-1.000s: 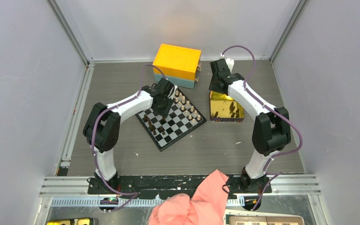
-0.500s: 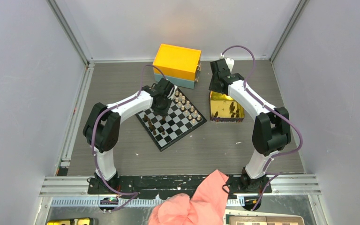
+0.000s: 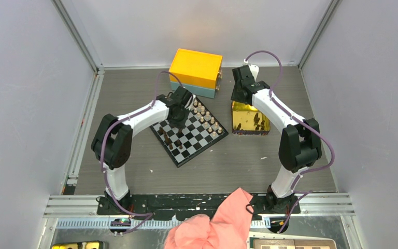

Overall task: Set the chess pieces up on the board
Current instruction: Pick up the chess piece from the chessboard, then place the chess piece on the chessboard.

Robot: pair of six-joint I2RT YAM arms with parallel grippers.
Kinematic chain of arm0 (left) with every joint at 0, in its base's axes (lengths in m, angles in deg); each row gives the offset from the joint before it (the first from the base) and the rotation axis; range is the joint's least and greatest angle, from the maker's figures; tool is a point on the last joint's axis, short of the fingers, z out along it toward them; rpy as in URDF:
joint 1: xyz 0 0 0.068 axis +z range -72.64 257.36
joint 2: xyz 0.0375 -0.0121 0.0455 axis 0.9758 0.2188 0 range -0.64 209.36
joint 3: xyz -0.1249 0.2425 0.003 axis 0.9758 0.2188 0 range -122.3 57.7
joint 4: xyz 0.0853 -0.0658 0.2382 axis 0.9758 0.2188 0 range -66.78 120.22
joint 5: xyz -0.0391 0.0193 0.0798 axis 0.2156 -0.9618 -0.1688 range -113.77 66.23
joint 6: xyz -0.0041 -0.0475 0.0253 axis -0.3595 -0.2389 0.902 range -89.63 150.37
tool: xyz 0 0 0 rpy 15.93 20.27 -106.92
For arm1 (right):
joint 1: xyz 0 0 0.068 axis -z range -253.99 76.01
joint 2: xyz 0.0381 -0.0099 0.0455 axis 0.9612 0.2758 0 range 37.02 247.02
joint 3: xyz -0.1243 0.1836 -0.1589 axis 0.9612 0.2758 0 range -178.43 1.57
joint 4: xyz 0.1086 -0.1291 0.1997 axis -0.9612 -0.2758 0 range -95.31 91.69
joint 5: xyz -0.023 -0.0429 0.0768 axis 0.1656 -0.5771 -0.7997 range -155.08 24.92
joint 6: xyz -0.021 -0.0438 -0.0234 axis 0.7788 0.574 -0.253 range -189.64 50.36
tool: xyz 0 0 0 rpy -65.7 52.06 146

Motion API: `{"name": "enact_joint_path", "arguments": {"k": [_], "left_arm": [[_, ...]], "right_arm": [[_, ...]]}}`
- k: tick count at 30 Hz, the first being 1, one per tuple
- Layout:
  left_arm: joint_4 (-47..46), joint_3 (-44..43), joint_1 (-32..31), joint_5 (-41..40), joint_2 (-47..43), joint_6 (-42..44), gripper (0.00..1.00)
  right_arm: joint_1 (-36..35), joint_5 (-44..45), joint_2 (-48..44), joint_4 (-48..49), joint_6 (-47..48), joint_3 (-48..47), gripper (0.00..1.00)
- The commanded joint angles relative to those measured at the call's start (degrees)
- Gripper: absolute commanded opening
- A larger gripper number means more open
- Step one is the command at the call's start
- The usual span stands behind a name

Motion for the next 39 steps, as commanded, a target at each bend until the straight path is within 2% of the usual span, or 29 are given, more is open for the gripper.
{"name": "enact_joint_path", "arguments": {"k": [1,7,11,19,26,39], "left_arm": [[0.58,-4.04,-0.09,-2.48,-5.25,0.19,0.00],[1.50,-5.83,-0.07,-4.23,-6.87,0.70,0.00],[1.47,-6.13,0.64,-8.26,-8.92,1.17,0.00],[-0.96,-1.47,10.56,-11.90,-14.11,-2.00,0.00],[-2.17,1.56,16.88,-9.21,-13.03,-4.97,0.00],[-3.82,1.71,19.07,-3.86,-7.09,-8.15,0.00]], "right_arm": [[0.25,0.29,-2.77,2.08,-0.70,-0.68,0.38],[0.25,-0.16,-2.69,1.97,-0.68,-1.13,0.37],[0.26,-0.41,-2.71,1.93,-0.61,-1.22,0.37],[0.24,-0.99,-2.65,1.87,-0.62,-1.47,0.37],[0.16,-1.57,-2.38,1.75,-0.81,-1.74,0.37],[-0.15,-1.66,-3.07,1.36,-0.74,-1.07,0.37]]}}
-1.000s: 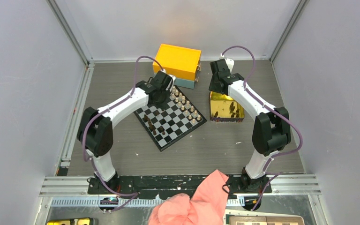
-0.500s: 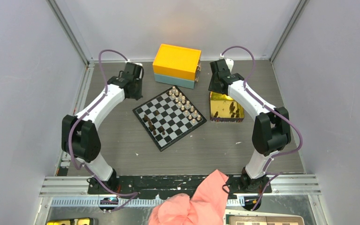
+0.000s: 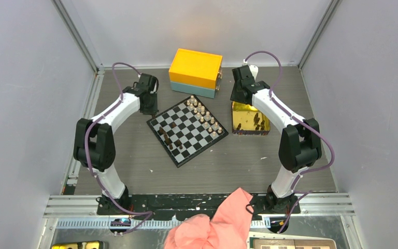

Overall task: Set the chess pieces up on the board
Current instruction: Place the chess piece on the chessboard.

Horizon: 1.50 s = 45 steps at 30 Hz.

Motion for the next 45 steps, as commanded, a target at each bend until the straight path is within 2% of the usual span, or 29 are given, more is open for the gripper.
{"name": "enact_joint_path", "arguments": {"k": [1,17,36,39,45], "left_arm": [[-2.31,-0.81,1.05,1.89,0.87,-1.75,0.00],[-3.33,1.28,1.72,2.84,2.80,-3.25,0.00],[-0.19,0.76,1.82,2.00,4.12,-4.56,0.00],[0.14,0.44,1.90,2.01,4.45,-4.67,0.01],[0.69,0.22,1.90,1.78,5.04,-5.07,0.11]], "right_arm": [[-0.13,-0.02,-3.13,1.34,-0.59,-0.98,0.37],[-0.27,-0.42,-3.15,1.34,-0.59,-0.44,0.37],[-0.25,-0.28,-3.86,1.34,-0.57,0.52,0.37],[-0.22,-0.21,-3.96,1.34,-0.56,0.58,0.37],[-0.23,-0.20,-4.02,1.25,-0.51,0.61,0.37]]}}
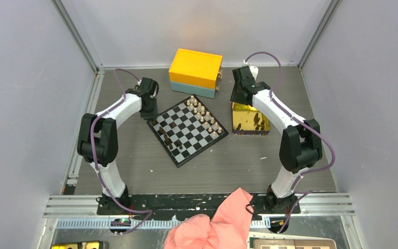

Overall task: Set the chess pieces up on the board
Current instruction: Place the chess piece on the chessboard.

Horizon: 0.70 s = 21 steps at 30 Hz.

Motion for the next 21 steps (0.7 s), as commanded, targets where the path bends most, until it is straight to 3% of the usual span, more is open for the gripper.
{"name": "enact_joint_path", "arguments": {"k": [1,15,21], "left_arm": [[0.20,-1.17,0.48,-0.58,0.38,-0.89,0.13],[0.65,-2.47,0.48,-1.15,-0.66,-1.07,0.51],[0.67,-3.85,0.48,-2.71,-5.39,-1.16,0.57]], "right_arm": [[-0.26,0.45,-3.54,1.27,-0.51,-0.18,0.37],[-0.22,0.92,-3.28,1.23,-0.01,-0.92,0.37],[0.48,4.25,-2.50,0.58,0.49,-1.49,0.38]]}}
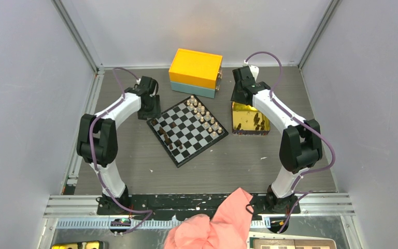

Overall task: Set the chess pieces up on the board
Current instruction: Place the chess piece on the chessboard, then pick up the chess piece from the storage box.

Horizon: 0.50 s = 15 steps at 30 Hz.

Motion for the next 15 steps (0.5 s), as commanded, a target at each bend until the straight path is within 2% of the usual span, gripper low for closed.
{"name": "enact_joint_path", "arguments": {"k": [1,15], "left_arm": [[-0.24,-3.30,0.48,-1.94,-6.56,-0.81,0.57],[-1.92,1.61,0.31,-0.47,-22.59,-2.96,0.57]], "right_arm": [[0.82,3.86,-2.12,0.52,0.08,-1.57,0.38],[7.64,6.85,0.90,-1.43,-2.17,0.69,0.40]]}}
